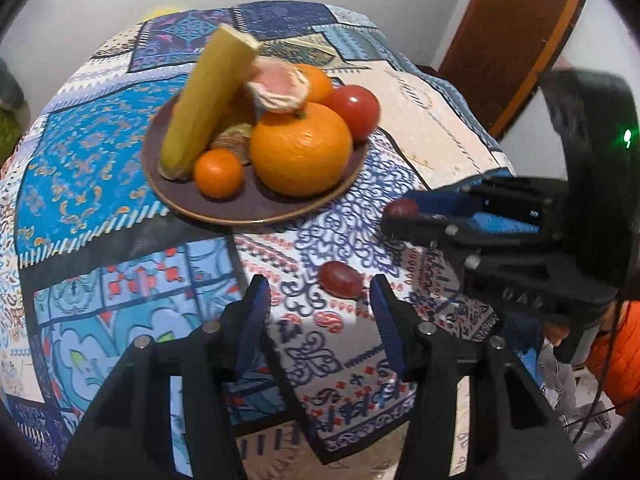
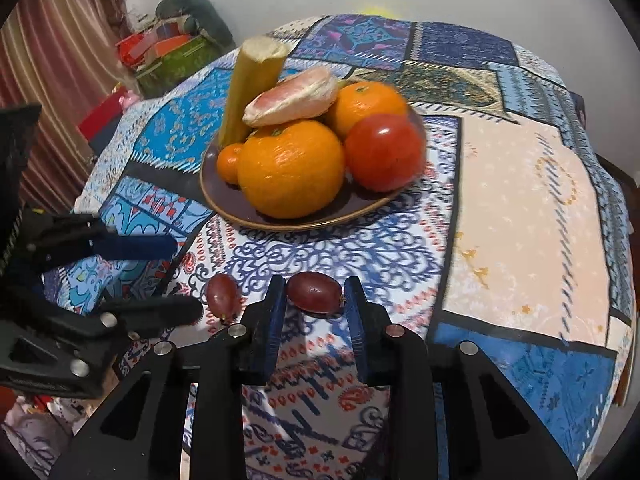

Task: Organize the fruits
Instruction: 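Grasp a dark red grape with the left tool while the right tool grasps another grape, then place the grape on the plate with the left tool while the right tool places its grape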

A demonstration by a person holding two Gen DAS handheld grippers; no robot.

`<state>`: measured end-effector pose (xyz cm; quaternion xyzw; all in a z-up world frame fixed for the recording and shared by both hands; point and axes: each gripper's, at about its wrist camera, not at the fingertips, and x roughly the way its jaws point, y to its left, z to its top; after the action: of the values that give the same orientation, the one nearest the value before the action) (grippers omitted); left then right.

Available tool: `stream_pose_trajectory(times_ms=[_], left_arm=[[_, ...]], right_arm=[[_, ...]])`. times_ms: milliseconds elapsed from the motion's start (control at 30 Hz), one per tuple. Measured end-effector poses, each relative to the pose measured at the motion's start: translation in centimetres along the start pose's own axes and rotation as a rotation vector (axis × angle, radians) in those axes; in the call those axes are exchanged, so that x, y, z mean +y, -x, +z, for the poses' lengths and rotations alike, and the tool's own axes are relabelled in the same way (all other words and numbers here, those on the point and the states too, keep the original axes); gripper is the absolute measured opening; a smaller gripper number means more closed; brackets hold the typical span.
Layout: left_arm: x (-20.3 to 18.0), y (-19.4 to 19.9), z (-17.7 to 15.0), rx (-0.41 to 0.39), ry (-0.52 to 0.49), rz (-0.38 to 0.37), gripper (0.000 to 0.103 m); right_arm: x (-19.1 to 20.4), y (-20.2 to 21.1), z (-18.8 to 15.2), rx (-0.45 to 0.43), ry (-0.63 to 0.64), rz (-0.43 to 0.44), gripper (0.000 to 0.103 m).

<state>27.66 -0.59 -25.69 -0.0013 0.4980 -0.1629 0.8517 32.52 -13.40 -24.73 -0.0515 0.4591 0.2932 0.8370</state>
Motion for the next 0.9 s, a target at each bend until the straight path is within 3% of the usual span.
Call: stream_pose_trajectory(times_ms=[233,433,733,900], left_arm=[[-1.3,-1.4,0.2,0.016,-0.001,-0.006,0.035],[-2.2,-2.1,0.2,-0.004,-0.05,0.061,0.023],[-1.2,-1.2,0.4,-0.024,-0.04,0.071,0.022],[1.0,0.1,1.4,-0.056,0.017,0.09,0.022]], right_arm=[[-1.8,1.6,-0.5,-0.023,-0.044,-0.007,0.027],[-2.2,2.0,-0.8,-0.027,-0.05,-0.014,0.027],[-2.2,2.1,-0.3,-0.043,-0.055,-0.005,0.027],[-1.5,2.3,0.7,-0.068,-0.041,0.007,0.027]])
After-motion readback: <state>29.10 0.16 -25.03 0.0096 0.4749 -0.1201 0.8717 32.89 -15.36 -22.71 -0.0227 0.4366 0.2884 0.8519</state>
